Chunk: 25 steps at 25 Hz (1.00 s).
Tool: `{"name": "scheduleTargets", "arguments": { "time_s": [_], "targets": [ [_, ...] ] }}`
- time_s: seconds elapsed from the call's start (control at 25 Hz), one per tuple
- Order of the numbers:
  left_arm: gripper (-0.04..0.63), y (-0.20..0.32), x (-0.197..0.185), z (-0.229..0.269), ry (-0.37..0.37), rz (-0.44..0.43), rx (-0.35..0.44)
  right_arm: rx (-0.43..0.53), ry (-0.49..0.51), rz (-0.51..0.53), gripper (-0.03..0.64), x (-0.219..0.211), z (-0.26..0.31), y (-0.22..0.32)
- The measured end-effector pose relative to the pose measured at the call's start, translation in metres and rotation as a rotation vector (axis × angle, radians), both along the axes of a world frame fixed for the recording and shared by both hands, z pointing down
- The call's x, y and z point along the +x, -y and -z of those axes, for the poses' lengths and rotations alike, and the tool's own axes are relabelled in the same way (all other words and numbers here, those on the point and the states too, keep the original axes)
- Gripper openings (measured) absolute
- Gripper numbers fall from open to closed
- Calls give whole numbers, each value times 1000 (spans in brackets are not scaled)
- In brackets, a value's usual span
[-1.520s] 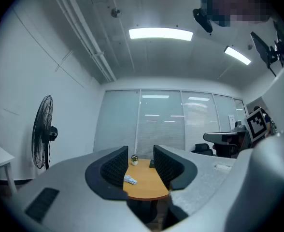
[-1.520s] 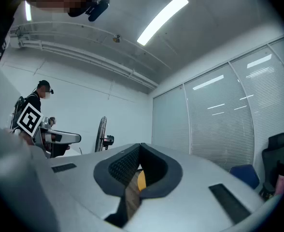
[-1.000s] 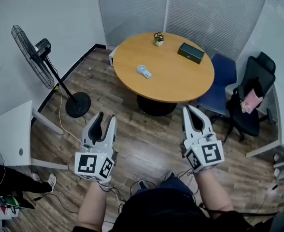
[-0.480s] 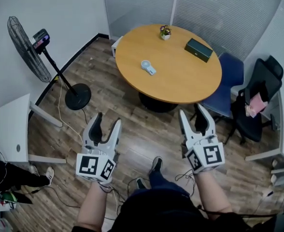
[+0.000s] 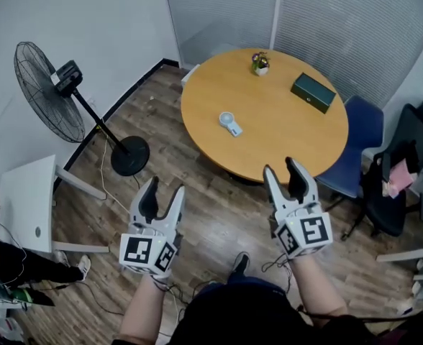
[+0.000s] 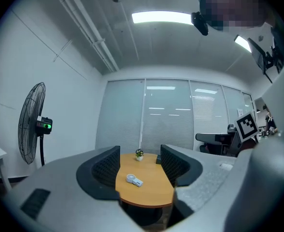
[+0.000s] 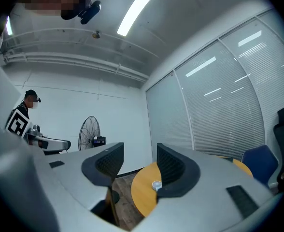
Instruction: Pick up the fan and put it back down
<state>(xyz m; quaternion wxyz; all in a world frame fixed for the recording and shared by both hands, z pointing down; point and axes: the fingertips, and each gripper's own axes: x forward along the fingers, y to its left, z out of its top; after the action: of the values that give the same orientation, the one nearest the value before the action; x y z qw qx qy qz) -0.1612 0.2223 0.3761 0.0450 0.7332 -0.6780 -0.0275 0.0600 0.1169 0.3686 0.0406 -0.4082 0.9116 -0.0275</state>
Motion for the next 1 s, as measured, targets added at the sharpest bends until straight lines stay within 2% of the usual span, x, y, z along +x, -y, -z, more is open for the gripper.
{"name": "scheduleTargets", "arguments": {
  "time_s": [0.4,0.68,1.0],
  "targets": [
    [256,71,33,-2,8,3,-32,-24,21,31,215,22,-3,75],
    [256,99,26,-14,8,-7,-74,-51,29,32,213,17,-10,98],
    [256,167,14,-44,-67,-109,-99,-61,-11,-76,210,20,-19,145]
  ]
}}
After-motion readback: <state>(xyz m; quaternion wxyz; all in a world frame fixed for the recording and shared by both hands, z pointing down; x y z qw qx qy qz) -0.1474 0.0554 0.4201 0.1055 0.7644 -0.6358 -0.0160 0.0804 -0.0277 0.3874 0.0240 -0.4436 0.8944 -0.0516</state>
